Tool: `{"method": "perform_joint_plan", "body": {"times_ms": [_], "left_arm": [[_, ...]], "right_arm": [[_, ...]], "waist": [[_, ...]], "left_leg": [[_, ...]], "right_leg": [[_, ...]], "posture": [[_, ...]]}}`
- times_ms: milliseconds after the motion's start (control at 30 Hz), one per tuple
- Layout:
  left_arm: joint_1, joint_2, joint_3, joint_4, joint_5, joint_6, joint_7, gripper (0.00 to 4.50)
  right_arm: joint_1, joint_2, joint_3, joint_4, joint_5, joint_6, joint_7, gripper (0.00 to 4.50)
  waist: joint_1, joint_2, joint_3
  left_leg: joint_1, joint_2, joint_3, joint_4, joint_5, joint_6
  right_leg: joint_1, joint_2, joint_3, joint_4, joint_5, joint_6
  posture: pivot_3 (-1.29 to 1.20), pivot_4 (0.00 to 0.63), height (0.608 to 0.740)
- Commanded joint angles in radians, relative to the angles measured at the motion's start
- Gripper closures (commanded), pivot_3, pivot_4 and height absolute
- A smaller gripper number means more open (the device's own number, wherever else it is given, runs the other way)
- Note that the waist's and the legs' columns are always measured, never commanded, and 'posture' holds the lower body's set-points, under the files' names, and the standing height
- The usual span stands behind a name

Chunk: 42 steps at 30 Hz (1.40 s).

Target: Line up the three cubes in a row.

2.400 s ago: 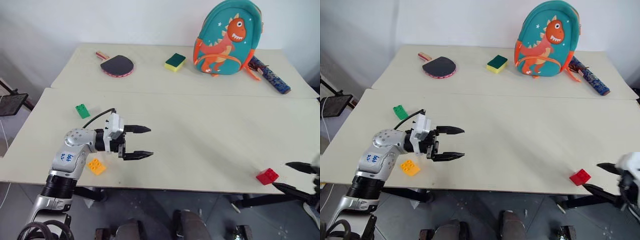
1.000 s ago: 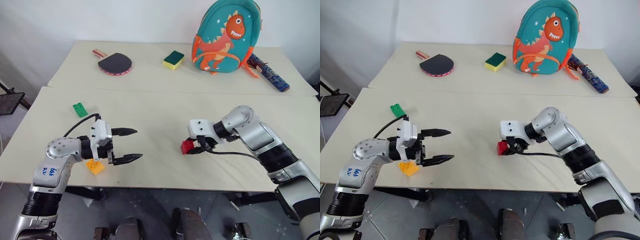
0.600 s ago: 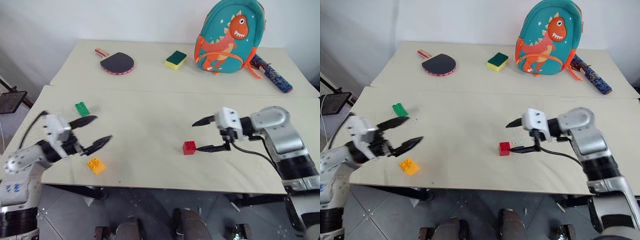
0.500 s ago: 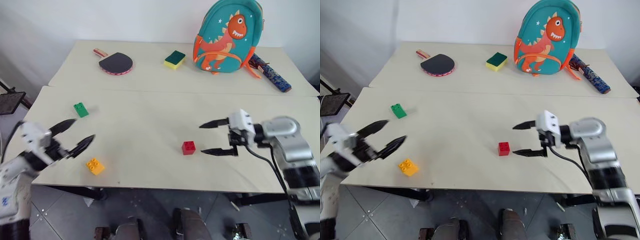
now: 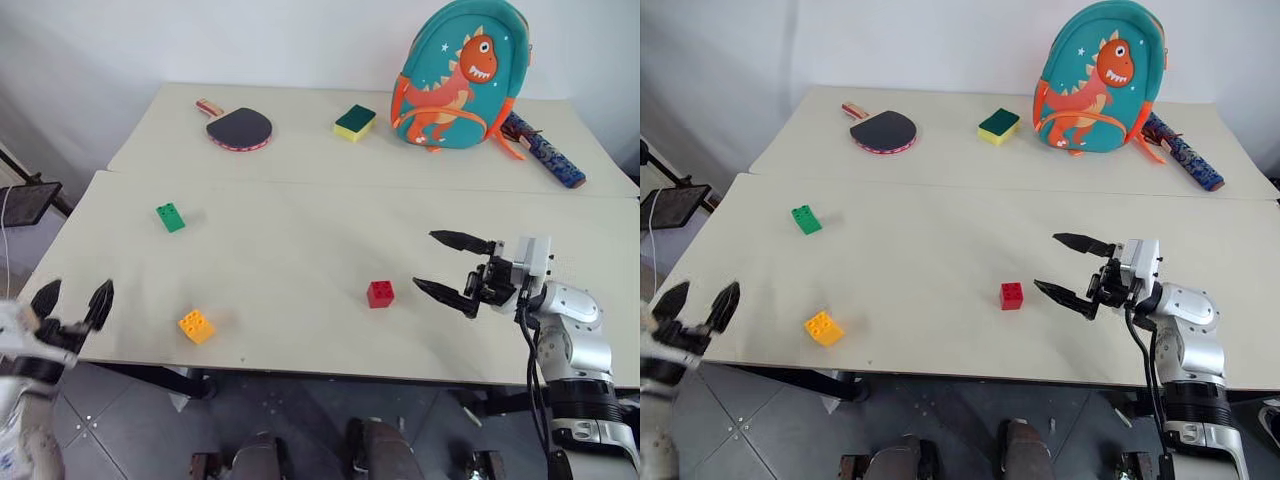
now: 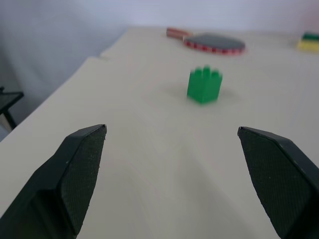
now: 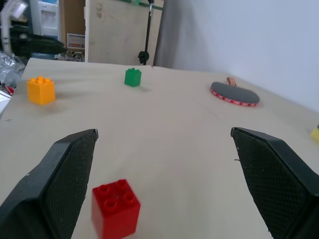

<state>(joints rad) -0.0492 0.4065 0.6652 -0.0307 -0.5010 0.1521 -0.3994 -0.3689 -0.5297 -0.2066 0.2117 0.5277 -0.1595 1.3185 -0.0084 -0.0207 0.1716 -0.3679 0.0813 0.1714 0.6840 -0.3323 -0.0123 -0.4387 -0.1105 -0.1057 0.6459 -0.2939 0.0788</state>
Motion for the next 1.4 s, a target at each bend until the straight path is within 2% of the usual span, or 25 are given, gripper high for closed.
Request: {"method": "perform_joint_plan", "body": {"times_ms": [33, 200, 367, 767, 867, 1067, 1133, 1233, 1333, 1400], "left_arm": [[-0.155, -0.011, -0.110, -0.054, 0.044, 0.149, 0.195, 0.00], [-0.385, -0.029, -0.184, 0.077, 0.166, 0.277, 0.459, 0.00], [-0.541, -0.066, -0.219, 0.215, 0.215, 0.292, 0.569, 0.00], [-0.703, -0.088, -0.265, 0.519, 0.260, 0.214, 0.600, 0.00], [-0.715, -0.087, -0.274, 0.544, 0.265, 0.189, 0.587, 0.62], [-0.717, -0.077, -0.291, 0.554, 0.273, 0.172, 0.572, 2.49], [-0.709, -0.073, -0.293, 0.542, 0.272, 0.183, 0.565, 3.00], [-0.661, -0.029, -0.286, 0.473, 0.215, 0.119, 0.385, 3.00], [-0.639, 0.064, -0.294, 0.438, 0.121, 0.051, 0.037, 3.00], [-0.649, 0.147, -0.358, 0.401, 0.052, 0.090, -0.275, 3.00]], "right_arm": [[-0.009, -0.026, -0.005, -0.006, 0.003, -0.030, 0.030, 0.02], [-0.014, -0.033, 0.011, -0.020, 0.015, 0.003, 0.030, 0.02], [0.003, -0.039, 0.026, -0.059, 0.018, 0.045, 0.032, 0.02], [0.038, -0.031, 0.032, -0.150, 0.020, 0.080, -0.023, 0.02], [0.041, -0.027, 0.035, -0.156, 0.019, 0.079, -0.036, 0.00], [0.055, -0.024, 0.041, -0.164, 0.015, 0.077, -0.048, 0.00], [0.059, -0.024, 0.043, -0.167, 0.014, 0.073, -0.052, 0.00], [0.067, -0.036, 0.034, -0.174, 0.012, 0.074, -0.057, 0.00], [0.068, -0.062, 0.010, -0.171, 0.010, 0.068, -0.062, 0.00], [0.074, -0.090, -0.016, -0.166, 0.012, 0.066, -0.066, 0.00]], "waist": [[0.006, -0.001, 0.000], [-0.003, -0.001, -0.001], [-0.005, -0.001, -0.001], [0.007, -0.001, 0.000], [0.007, -0.001, 0.000], [0.007, -0.001, 0.000], [0.007, -0.001, 0.000], [0.004, -0.001, 0.000], [0.000, -0.002, 0.000], [0.003, -0.002, 0.000]], "left_leg": [[0.000, 0.000, 0.000, 0.000, 0.000, 0.000], [0.001, 0.000, 0.001, 0.000, 0.000, 0.000], [0.000, 0.001, 0.002, 0.000, 0.000, 0.000], [-0.002, 0.000, 0.004, 0.000, 0.001, 0.000], [-0.002, 0.000, 0.004, 0.000, 0.001, 0.000], [-0.002, 0.000, 0.005, 0.000, 0.001, 0.000], [-0.002, 0.000, 0.006, 0.000, 0.001, 0.000], [-0.002, 0.000, 0.006, 0.000, 0.001, 0.000], [-0.002, 0.001, 0.008, 0.000, 0.001, -0.001], [-0.003, 0.002, 0.008, 0.000, 0.001, -0.002]], "right_leg": [[0.001, 0.000, 0.000, 0.000, 0.001, 0.001], [0.002, 0.001, 0.000, 0.000, 0.002, 0.003], [0.001, 0.002, -0.001, -0.001, 0.002, 0.003], [0.002, 0.002, -0.003, -0.002, 0.002, 0.003], [0.002, 0.002, -0.003, -0.002, 0.002, 0.003], [0.002, 0.002, -0.003, -0.002, 0.002, 0.003], [0.002, 0.002, -0.003, -0.002, 0.002, 0.003], [0.002, 0.002, -0.003, -0.002, 0.002, 0.003], [0.001, 0.004, -0.003, -0.001, 0.002, 0.003], [0.000, 0.005, -0.003, -0.001, 0.002, 0.003]], "posture": [[0.00, 0.150, 0.740], [0.00, 0.150, 0.740], [0.00, 0.150, 0.740], [0.00, 0.150, 0.740], [0.00, 0.150, 0.740], [0.00, 0.150, 0.740], [0.00, 0.150, 0.740], [0.00, 0.150, 0.740], [0.00, 0.150, 0.740], [0.00, 0.150, 0.740]]}}
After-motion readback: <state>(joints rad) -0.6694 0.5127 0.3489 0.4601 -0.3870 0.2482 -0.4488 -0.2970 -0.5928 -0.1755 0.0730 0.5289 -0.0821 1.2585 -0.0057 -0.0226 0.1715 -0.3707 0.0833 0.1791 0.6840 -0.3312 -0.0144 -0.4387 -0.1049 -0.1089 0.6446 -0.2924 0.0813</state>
